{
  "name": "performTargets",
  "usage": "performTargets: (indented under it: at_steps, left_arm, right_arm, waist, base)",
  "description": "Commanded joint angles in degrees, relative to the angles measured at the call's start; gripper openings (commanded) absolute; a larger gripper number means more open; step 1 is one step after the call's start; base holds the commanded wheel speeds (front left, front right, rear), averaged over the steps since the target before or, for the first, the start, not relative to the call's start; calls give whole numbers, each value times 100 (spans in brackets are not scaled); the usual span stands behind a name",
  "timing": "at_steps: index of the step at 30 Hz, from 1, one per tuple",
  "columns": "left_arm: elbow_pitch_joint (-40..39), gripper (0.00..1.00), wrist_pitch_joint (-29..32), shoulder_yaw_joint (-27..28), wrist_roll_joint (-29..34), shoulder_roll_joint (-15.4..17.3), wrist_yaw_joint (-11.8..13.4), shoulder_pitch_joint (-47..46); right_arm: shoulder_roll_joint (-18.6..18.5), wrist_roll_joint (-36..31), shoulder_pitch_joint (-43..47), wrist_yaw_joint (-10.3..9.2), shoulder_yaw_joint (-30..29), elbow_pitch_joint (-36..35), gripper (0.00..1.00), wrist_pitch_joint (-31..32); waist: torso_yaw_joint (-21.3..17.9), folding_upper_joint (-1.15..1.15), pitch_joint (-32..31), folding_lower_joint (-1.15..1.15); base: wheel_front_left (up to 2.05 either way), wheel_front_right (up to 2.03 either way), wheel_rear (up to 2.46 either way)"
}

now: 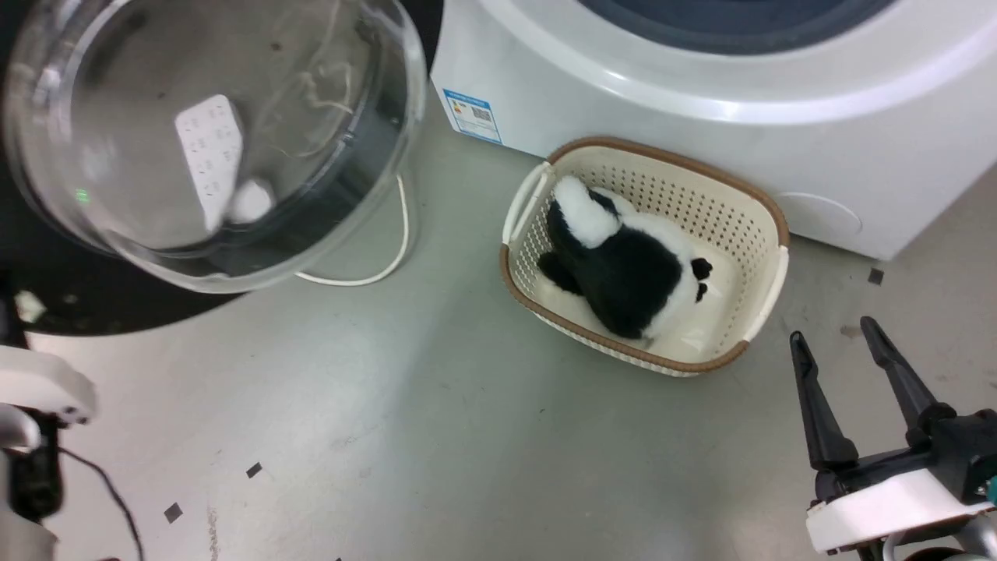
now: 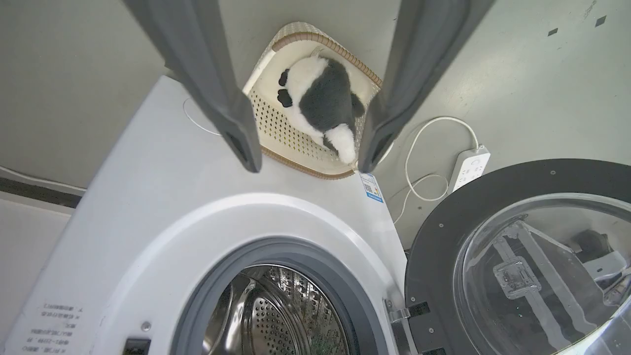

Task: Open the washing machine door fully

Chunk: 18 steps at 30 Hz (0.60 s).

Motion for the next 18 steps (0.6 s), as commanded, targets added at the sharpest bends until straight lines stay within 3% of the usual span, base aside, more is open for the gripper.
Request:
performTargets:
  at_steps: [1,11,18]
  left_arm:
    - [223,0,-76,78,-54,94,-26,-187]
    - [1077,0,-558,49,-10,239,-167,-606]
    - [645,0,-723,-86,193,-13,-215,-315]
  right_arm:
    - [-52,-2,-79,6,-19,-75,100,22]
    - [70,163,-69,6,-74,-17,100,-12]
    - [224,416,-46,6,-305,259,100,-295]
  waist:
    - [-60,0,66,-1]
    - [-194,0,-27,-1]
    - [-370,0,-553,-1]
  base:
    - [0,0,0]
    - [0,0,0]
    - [0,0,0]
